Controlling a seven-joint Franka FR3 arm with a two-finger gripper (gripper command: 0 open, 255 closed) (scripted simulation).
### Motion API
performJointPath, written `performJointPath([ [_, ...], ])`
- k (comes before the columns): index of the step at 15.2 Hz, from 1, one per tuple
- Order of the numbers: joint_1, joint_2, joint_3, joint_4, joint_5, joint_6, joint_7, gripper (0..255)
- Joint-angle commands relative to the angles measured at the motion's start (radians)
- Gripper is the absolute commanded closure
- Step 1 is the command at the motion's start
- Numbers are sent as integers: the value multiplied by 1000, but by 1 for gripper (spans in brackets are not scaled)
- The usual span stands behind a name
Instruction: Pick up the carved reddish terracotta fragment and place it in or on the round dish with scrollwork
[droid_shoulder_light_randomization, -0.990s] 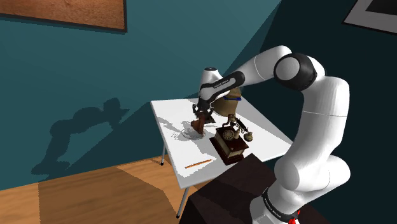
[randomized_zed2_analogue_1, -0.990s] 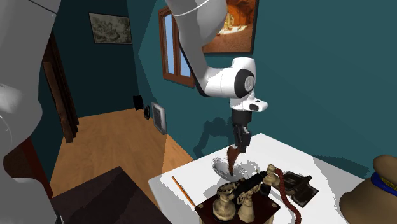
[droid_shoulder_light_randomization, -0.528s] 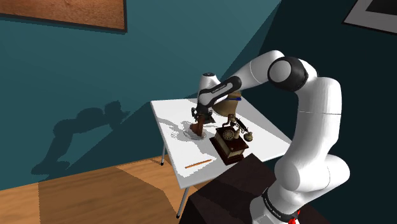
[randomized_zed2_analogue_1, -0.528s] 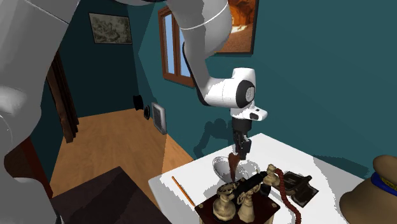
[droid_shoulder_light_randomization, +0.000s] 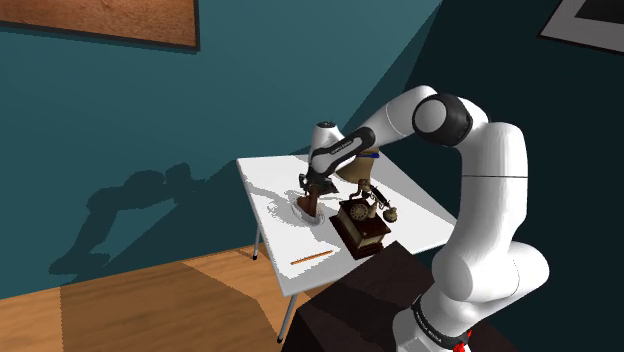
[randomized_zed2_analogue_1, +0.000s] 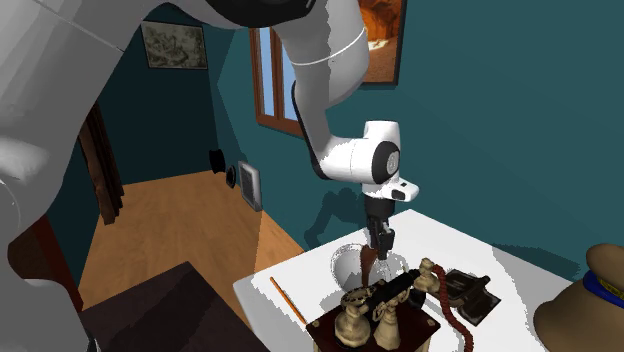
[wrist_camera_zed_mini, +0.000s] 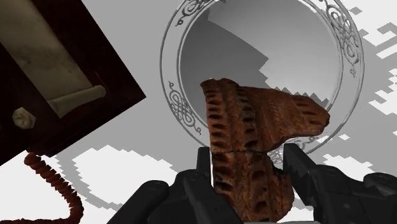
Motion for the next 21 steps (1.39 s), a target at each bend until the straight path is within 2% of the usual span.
performJointPath([
  [1,2,15,-3,-3,-2,-2,1,255],
  [6,2,15,-3,-3,-2,-2,1,255],
  [7,0,12,-3,-6,-1,-2,0,0],
  [12,2,15,-3,-3,-2,-2,1,0],
  [16,-20,-83,36,-19,44,-83,-28,0],
  [21,-20,-83,36,-19,44,-83,-28,0],
])
